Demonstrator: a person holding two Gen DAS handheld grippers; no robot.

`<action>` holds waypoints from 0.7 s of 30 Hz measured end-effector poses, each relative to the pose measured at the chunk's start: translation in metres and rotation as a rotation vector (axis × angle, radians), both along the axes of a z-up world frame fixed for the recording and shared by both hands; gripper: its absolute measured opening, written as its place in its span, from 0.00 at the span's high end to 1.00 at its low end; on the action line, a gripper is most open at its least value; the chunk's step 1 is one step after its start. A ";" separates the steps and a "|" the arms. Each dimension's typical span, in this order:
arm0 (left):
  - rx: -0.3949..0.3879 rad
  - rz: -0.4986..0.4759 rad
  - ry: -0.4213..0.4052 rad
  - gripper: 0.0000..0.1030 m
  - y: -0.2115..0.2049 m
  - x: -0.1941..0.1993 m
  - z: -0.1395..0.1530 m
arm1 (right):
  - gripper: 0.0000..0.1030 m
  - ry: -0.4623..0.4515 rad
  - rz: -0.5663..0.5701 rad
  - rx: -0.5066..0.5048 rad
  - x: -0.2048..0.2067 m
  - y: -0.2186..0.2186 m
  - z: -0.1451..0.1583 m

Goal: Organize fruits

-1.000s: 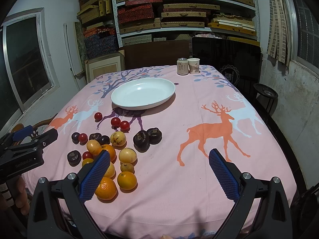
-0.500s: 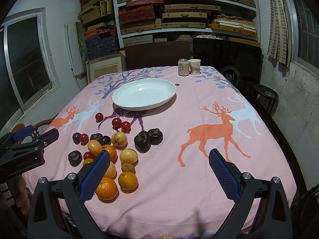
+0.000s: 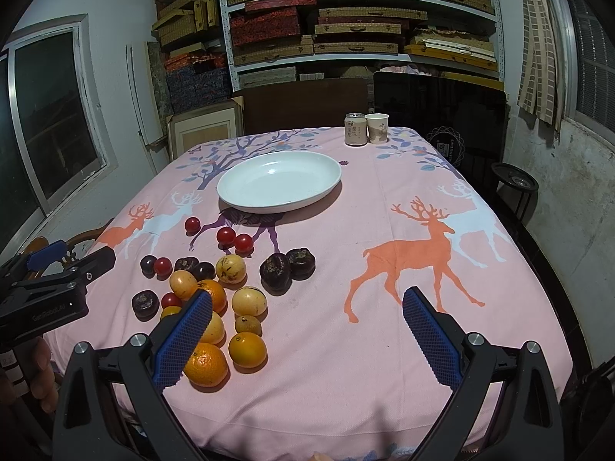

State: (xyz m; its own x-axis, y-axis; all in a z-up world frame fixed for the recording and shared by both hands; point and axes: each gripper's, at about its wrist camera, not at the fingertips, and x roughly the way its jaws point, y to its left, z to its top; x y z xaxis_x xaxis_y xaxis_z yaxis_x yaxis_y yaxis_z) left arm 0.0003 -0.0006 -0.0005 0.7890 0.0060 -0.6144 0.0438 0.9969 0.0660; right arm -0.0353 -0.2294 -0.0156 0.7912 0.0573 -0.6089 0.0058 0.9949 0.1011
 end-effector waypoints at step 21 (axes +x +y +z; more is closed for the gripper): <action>-0.002 0.007 0.265 0.04 0.078 0.039 -0.118 | 0.10 0.203 0.341 -0.015 0.023 0.028 -0.077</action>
